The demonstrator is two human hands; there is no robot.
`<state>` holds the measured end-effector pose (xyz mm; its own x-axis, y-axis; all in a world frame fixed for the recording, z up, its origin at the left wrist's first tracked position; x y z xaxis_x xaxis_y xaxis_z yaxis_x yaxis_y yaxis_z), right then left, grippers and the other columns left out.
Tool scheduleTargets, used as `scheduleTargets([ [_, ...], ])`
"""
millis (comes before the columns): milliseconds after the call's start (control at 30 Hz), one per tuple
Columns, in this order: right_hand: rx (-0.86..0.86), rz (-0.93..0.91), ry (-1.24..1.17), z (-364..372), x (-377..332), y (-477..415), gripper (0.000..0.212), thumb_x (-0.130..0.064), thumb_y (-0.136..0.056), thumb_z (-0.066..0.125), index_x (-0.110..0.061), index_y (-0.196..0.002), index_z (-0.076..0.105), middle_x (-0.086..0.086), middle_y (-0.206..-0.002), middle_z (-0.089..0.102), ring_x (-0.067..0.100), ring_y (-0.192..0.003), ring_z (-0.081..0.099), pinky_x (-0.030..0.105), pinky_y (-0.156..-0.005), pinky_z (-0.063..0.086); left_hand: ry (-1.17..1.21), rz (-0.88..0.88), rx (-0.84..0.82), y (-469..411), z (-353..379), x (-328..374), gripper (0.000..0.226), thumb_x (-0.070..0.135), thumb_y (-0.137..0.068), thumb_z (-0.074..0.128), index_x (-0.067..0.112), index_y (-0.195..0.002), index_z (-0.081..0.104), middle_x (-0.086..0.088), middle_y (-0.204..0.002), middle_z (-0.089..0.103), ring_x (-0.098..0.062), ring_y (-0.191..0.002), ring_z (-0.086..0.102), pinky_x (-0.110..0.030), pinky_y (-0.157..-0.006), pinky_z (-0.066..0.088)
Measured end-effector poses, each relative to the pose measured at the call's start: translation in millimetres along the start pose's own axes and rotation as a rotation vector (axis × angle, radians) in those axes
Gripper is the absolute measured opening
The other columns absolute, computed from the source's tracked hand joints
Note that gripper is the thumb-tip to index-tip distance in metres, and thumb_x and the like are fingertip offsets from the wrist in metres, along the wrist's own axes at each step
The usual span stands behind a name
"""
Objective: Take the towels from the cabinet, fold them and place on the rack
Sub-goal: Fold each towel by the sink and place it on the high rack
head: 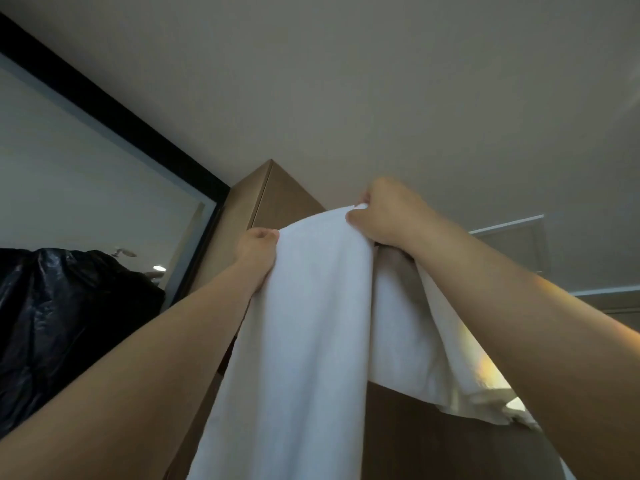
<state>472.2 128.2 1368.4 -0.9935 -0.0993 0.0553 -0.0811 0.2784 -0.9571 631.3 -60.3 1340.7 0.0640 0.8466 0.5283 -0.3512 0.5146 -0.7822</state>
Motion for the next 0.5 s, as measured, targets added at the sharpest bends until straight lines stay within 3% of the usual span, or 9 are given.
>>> scheduleTargets([
  [33, -0.025, 0.015, 0.025, 1.2, -0.2, -1.9, 0.032, -0.019, -0.089, 0.056, -0.014, -0.063, 0.038, 0.011, -0.074, 0.045, 0.028, -0.080, 0.043, 0.029, -0.052, 0.029, -0.022, -0.011, -0.006, -0.8, -0.5, -1.5, 0.026, 0.027, -0.097, 0.053, 0.011, -0.113, 0.065, -0.010, -0.119, 0.064, -0.026, -0.107, 0.058, -0.031, -0.090, 0.044],
  [100, -0.051, 0.023, 0.079, 6.5, 1.2, -5.3, 0.039, -0.034, -0.090, 0.058, -0.013, -0.064, 0.038, 0.019, -0.092, 0.058, 0.029, -0.084, 0.048, 0.028, -0.062, 0.036, -0.105, -0.028, -0.024, -2.8, -4.1, -4.4, 0.031, 0.030, -0.097, 0.053, 0.009, -0.118, 0.065, -0.012, -0.121, 0.064, -0.029, -0.112, 0.057, -0.034, -0.097, 0.044],
  [133, -0.066, 0.026, 0.092, 12.1, 2.4, -6.2, 0.042, -0.046, -0.090, 0.058, -0.011, -0.069, 0.046, 0.020, -0.104, 0.062, 0.031, -0.090, 0.053, 0.029, -0.071, 0.040, -0.139, -0.027, -0.032, -3.3, -6.9, -5.5, 0.032, 0.031, -0.097, 0.053, 0.009, -0.118, 0.065, -0.012, -0.122, 0.064, -0.029, -0.112, 0.057, -0.033, -0.097, 0.043],
  [200, -0.103, 0.026, 0.095, 21.9, 3.5, -4.8, 0.059, -0.065, -0.088, 0.051, -0.009, -0.100, 0.063, 0.017, -0.121, 0.061, 0.033, -0.110, 0.057, 0.035, -0.087, 0.046, -0.154, -0.024, -0.045, -2.3, -10.7, -7.1, 0.035, 0.033, -0.097, 0.054, 0.009, -0.120, 0.064, -0.011, -0.121, 0.063, -0.026, -0.107, 0.057, -0.031, -0.092, 0.041],
  [267, -0.140, 0.042, 0.125, 28.6, 5.4, -5.2, 0.068, -0.067, -0.088, 0.048, -0.010, -0.123, 0.060, 0.014, -0.131, 0.058, 0.033, -0.120, 0.055, 0.038, -0.095, 0.045, -0.161, -0.023, -0.051, -0.1, -12.7, -10.2, 0.038, 0.037, -0.097, 0.053, 0.008, -0.120, 0.064, -0.012, -0.120, 0.064, -0.026, -0.104, 0.057, -0.031, -0.092, 0.042],
  [333, -0.161, 0.036, 0.165, 29.2, 5.6, -7.0, 0.067, -0.064, -0.089, 0.048, -0.010, -0.128, 0.058, 0.014, -0.135, 0.056, 0.033, -0.122, 0.053, 0.037, -0.095, 0.044, -0.151, -0.046, -0.050, 3.3, -12.9, -16.2, 0.041, 0.040, -0.096, 0.052, 0.005, -0.115, 0.065, -0.016, -0.114, 0.064, -0.033, -0.106, 0.059, -0.038, -0.096, 0.046],
  [433, -0.183, 0.045, 0.217, 29.5, 7.4, -10.0, 0.068, -0.064, -0.092, 0.042, -0.011, -0.130, 0.057, 0.013, -0.138, 0.055, 0.033, -0.125, 0.052, 0.038, -0.097, 0.043, -0.106, -0.074, -0.086, 11.1, -12.8, -23.1, 0.042, 0.046, -0.096, 0.050, 0.009, -0.080, 0.060, -0.014, -0.087, 0.060, -0.029, -0.086, 0.058, -0.035, -0.080, 0.045],
  [500, -0.175, 0.042, 0.232, 31.3, 7.8, -9.6, 0.066, -0.064, -0.093, 0.038, -0.012, -0.129, 0.058, 0.011, -0.136, 0.056, 0.032, -0.124, 0.052, 0.036, -0.091, 0.041, -0.078, -0.135, -0.140, 20.7, -15.5, -34.5, 0.048, 0.053, -0.094, 0.048, 0.008, -0.083, 0.062, -0.009, -0.088, 0.064, -0.025, -0.085, 0.059, -0.034, -0.081, 0.046],
])
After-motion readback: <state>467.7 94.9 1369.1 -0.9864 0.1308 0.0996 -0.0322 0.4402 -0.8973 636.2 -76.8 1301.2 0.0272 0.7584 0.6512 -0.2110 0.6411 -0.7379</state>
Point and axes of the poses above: each hand's wrist, its own y-axis away from the middle knuckle, its own z-axis out of the palm, x = y × z, the point moved 7 cm from there along -y, towards the middle knuckle
